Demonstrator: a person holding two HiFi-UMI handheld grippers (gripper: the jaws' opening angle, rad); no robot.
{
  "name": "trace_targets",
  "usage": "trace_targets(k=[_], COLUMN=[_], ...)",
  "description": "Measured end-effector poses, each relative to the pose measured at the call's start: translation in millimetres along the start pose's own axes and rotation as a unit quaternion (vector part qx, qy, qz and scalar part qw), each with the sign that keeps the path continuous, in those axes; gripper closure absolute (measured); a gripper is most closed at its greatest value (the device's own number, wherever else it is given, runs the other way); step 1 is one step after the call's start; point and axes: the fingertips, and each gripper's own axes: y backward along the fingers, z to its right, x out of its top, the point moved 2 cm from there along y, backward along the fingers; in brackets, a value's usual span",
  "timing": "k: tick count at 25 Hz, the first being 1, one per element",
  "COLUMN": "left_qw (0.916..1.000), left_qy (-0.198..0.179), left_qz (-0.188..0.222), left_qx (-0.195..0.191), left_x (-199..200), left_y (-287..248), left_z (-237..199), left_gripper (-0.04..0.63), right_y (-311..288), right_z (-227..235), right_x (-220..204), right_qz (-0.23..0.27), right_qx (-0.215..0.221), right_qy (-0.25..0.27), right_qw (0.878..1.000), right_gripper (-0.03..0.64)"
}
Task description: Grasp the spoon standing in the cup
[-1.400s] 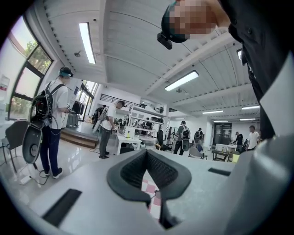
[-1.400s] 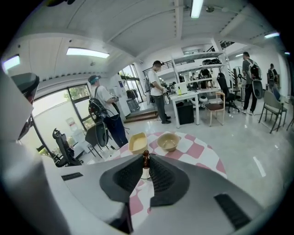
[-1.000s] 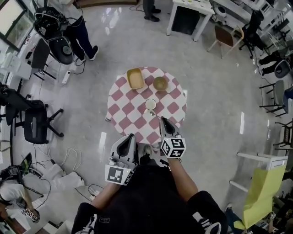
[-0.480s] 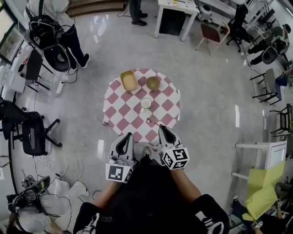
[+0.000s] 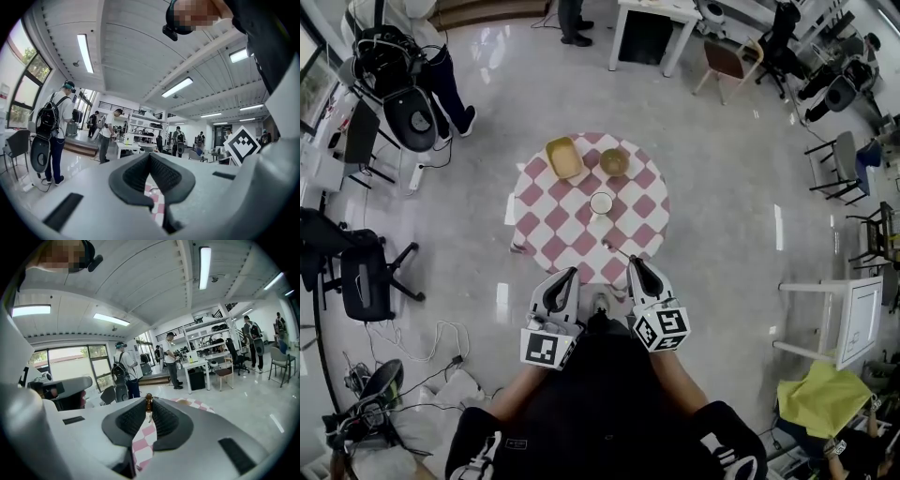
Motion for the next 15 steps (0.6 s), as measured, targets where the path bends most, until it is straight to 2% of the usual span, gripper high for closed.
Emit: trace_targets(k=[15], left_qw=[0.9997], left_qy=[-0.006], left_qz=[0.019], left_qx=[-0.014], left_x=[6], left_y=[10], left_z=[9], left_gripper=[0.588], right_y=[12], right_z=[-9], right_x=[-3], right_qz=[0.006], right_qx=[-0.001], right_qy=[0.012], right_qw=[1.000], right_gripper=[0.560])
